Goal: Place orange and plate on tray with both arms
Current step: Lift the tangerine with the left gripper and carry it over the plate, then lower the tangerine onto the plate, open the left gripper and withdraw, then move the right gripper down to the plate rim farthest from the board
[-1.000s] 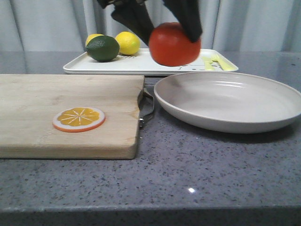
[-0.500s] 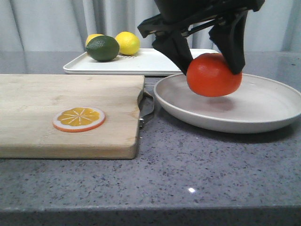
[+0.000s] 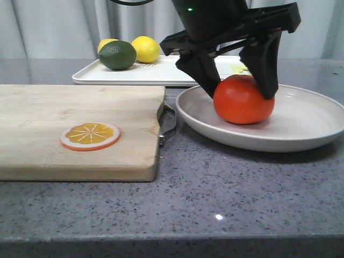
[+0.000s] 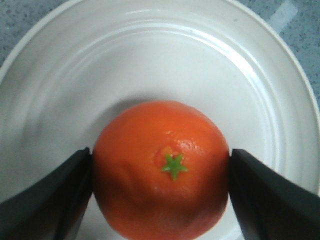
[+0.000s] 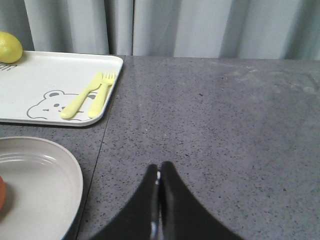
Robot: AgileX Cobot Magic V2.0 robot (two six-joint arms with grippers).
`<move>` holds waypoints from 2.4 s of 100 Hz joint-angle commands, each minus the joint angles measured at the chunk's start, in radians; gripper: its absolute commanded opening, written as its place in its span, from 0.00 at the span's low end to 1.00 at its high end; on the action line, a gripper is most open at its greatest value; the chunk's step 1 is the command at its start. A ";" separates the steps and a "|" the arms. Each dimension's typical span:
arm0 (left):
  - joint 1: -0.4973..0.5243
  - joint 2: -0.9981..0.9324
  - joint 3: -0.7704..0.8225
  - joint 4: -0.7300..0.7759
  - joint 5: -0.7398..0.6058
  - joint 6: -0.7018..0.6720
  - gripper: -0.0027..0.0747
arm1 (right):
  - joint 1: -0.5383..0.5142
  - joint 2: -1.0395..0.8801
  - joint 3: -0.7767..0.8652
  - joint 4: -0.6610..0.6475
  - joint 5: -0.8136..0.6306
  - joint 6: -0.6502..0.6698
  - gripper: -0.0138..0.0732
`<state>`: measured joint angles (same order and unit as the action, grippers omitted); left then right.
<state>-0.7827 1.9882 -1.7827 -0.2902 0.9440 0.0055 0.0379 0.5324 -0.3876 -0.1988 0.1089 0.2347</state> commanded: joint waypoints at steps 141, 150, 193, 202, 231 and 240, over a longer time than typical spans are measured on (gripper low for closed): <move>0.004 -0.374 -0.063 0.115 0.013 0.003 0.21 | -0.007 0.009 -0.036 -0.015 -0.031 -0.002 0.08; 0.004 -0.447 0.032 0.129 -0.039 -0.005 0.16 | -0.007 0.009 -0.036 -0.015 -0.023 -0.002 0.08; 0.084 -0.821 0.547 0.133 -0.298 -0.045 0.02 | -0.007 0.009 -0.036 -0.014 0.018 -0.002 0.08; 0.089 -0.898 0.652 0.133 -0.349 -0.049 0.02 | -0.007 0.009 -0.036 -0.014 0.026 -0.002 0.08; 0.089 -1.126 0.935 0.132 -0.501 -0.053 0.02 | -0.007 0.009 -0.036 -0.014 0.061 -0.002 0.08; 0.089 -1.181 1.010 0.132 -0.536 -0.053 0.02 | -0.007 0.009 -0.036 -0.014 0.061 -0.002 0.08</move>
<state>-0.6957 0.8611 -0.8040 -0.1473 0.5192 -0.0390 0.0379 0.5324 -0.3876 -0.1988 0.2344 0.2347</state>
